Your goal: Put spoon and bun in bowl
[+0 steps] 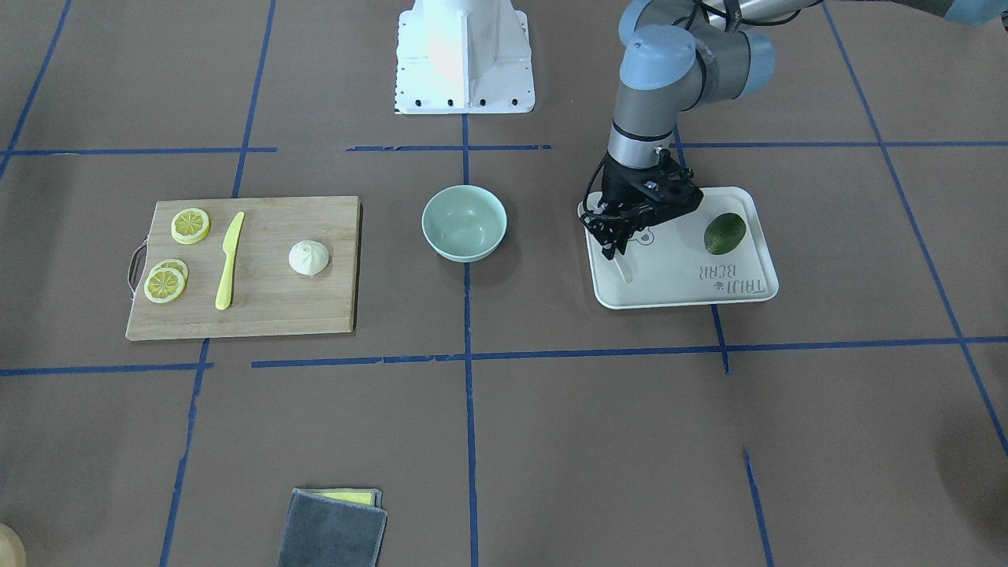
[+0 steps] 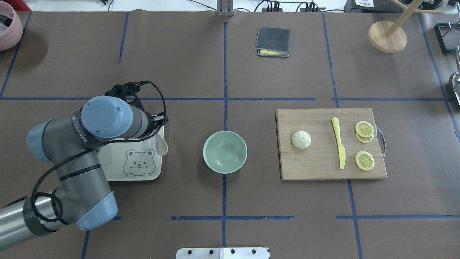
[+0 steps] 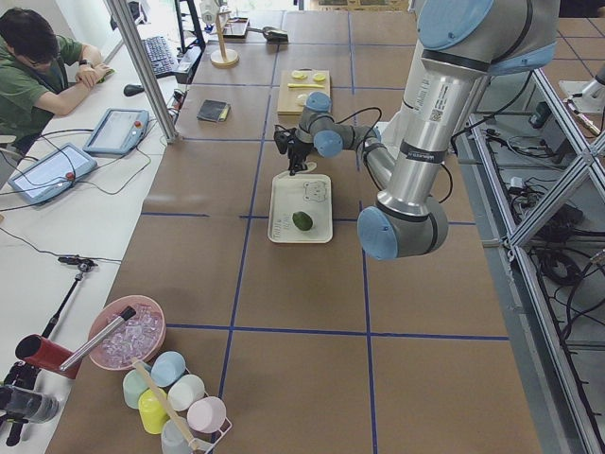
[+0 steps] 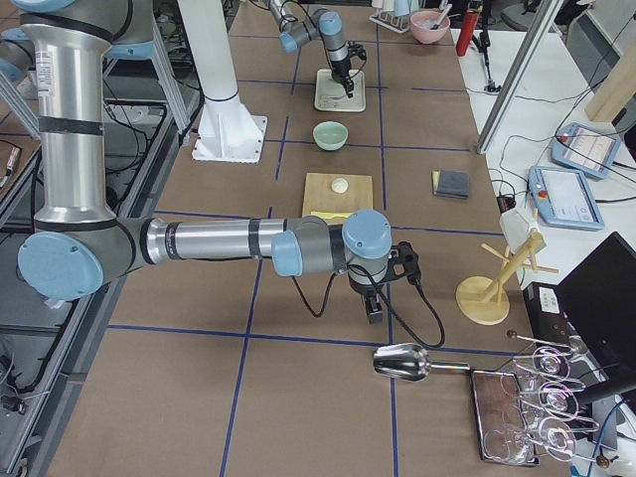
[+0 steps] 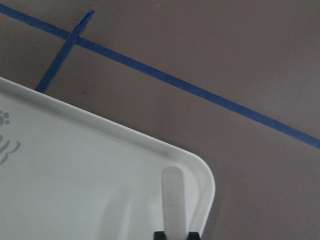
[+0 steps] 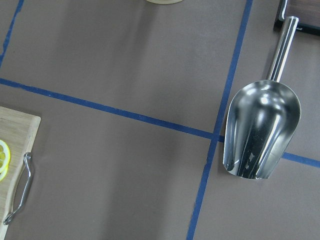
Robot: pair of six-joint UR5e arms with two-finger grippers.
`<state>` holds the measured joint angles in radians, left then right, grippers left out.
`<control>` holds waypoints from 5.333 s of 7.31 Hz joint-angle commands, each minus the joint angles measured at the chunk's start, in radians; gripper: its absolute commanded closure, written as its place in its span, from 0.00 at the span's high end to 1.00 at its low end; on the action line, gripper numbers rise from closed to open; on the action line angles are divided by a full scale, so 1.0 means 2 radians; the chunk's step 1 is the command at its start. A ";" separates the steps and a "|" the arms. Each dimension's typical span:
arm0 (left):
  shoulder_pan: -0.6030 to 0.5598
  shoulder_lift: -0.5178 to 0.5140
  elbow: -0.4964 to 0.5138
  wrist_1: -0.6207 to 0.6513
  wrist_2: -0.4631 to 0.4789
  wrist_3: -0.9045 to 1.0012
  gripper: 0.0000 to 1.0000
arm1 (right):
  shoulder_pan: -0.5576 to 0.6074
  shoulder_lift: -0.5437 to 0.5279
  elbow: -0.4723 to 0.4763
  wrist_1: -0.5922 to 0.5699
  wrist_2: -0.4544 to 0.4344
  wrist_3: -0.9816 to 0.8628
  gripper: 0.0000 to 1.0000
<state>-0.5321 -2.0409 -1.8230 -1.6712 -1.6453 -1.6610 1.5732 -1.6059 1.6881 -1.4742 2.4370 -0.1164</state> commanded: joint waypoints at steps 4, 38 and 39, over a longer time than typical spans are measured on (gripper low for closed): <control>0.044 -0.182 0.124 0.077 0.003 -0.094 0.00 | 0.000 -0.001 0.000 0.000 0.006 0.004 1.00; -0.515 0.239 0.064 0.060 -0.343 0.917 1.00 | -0.524 0.182 0.082 -0.004 -0.353 0.499 0.00; -0.515 0.239 0.062 0.061 -0.343 0.917 1.00 | -0.525 0.184 0.082 -0.004 -0.353 0.500 0.00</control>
<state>-1.5616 -1.5631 -1.6953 -1.5505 -2.3317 0.1733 0.5250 -1.2401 1.8512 -1.4806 1.7321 0.8823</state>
